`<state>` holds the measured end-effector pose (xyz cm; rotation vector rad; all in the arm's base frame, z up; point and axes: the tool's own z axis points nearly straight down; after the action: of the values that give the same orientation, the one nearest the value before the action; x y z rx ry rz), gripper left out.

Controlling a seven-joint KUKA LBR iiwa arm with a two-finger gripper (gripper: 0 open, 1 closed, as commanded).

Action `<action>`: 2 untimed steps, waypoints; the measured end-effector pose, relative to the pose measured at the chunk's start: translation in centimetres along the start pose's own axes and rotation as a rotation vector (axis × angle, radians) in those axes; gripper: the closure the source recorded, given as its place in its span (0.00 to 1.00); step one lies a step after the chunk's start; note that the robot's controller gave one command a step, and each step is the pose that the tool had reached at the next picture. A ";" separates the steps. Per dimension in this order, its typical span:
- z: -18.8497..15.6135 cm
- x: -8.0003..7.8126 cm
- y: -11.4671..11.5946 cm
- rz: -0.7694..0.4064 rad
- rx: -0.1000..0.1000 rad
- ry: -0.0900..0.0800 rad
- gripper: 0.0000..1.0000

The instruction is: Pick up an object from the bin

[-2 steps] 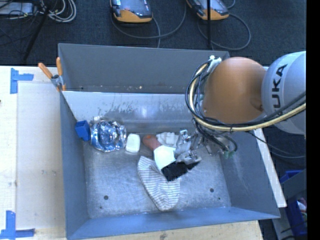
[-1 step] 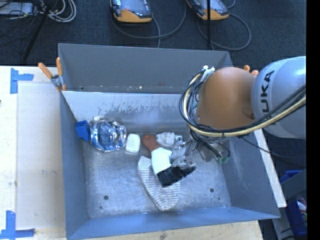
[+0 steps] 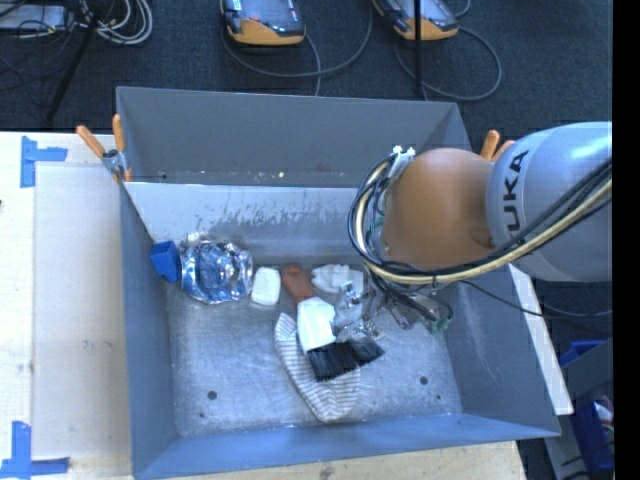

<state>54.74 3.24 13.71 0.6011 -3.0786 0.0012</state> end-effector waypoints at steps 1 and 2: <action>2.2 0.0 0.2 -0.028 -0.003 0.004 1.00; -1.8 0.0 0.4 0.112 -0.003 0.003 1.00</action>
Offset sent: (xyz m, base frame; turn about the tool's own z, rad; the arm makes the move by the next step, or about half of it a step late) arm 0.0002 0.0068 0.0774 -0.0265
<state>54.63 3.64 15.51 0.4277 -3.1039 -0.0023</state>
